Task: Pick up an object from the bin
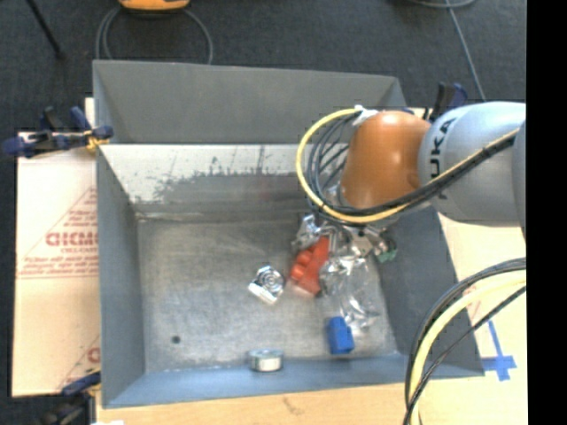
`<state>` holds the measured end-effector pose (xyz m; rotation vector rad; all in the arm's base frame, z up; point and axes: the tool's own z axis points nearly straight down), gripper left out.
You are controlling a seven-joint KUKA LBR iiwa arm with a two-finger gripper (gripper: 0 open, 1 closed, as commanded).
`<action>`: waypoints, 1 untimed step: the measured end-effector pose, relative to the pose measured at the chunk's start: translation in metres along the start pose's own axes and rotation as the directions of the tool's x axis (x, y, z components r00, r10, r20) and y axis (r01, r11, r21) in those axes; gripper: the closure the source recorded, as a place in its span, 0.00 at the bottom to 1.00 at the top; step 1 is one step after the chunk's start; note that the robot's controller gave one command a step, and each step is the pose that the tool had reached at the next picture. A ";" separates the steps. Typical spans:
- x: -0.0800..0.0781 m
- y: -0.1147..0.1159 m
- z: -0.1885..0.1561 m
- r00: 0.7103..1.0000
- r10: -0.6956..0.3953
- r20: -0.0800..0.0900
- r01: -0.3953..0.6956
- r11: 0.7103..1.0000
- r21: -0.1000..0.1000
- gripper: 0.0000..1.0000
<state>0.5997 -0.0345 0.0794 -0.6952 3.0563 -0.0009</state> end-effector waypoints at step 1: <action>-0.009 0.001 -0.167 0.975 -0.223 0.003 0.223 0.975 0.005 1.00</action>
Offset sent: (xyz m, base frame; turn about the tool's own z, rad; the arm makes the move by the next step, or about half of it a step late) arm 0.0034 0.0053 0.1621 -0.2250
